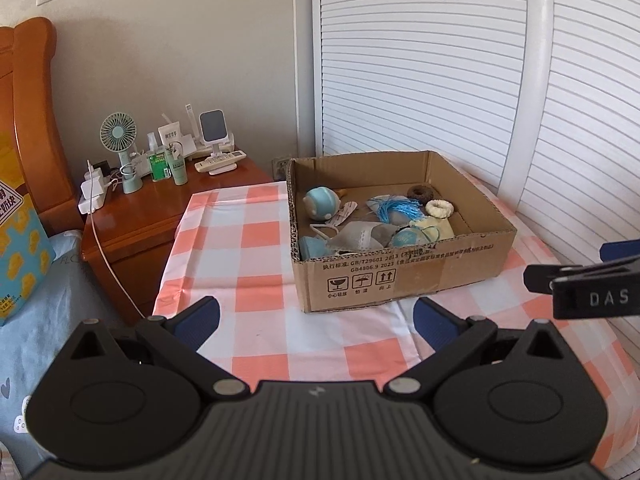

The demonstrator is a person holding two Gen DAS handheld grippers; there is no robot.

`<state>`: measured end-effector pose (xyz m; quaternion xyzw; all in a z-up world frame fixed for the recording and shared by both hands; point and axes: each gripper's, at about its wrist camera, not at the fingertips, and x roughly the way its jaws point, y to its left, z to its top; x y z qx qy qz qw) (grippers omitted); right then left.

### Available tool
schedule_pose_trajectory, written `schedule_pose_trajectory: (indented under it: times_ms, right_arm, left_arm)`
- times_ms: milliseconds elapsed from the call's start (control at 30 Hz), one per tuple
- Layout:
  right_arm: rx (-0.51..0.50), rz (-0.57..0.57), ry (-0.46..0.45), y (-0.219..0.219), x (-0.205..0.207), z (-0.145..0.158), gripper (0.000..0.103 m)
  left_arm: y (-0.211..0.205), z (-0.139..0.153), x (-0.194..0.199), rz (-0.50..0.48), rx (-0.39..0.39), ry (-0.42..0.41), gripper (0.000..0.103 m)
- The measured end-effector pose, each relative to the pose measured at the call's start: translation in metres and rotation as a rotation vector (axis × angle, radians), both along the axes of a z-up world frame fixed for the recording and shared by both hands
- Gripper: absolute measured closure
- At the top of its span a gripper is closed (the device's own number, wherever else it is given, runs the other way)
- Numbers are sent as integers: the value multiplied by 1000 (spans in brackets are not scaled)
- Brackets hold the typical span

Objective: Organize soft objects

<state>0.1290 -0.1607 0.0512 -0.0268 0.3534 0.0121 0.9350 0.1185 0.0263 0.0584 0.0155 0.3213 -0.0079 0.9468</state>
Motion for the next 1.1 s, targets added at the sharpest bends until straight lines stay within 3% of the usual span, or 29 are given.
schedule_pose_trajectory:
  times_ms: [233,1100]
  right_arm:
    - [12,7,-23,5,-18,3,0]
    - [8,-1,-39,3,-21,7,0]
  left_arm:
    - [-4,1,-3,1,-9,17,1]
    - [-7,5,-5,7,-12,19,1]
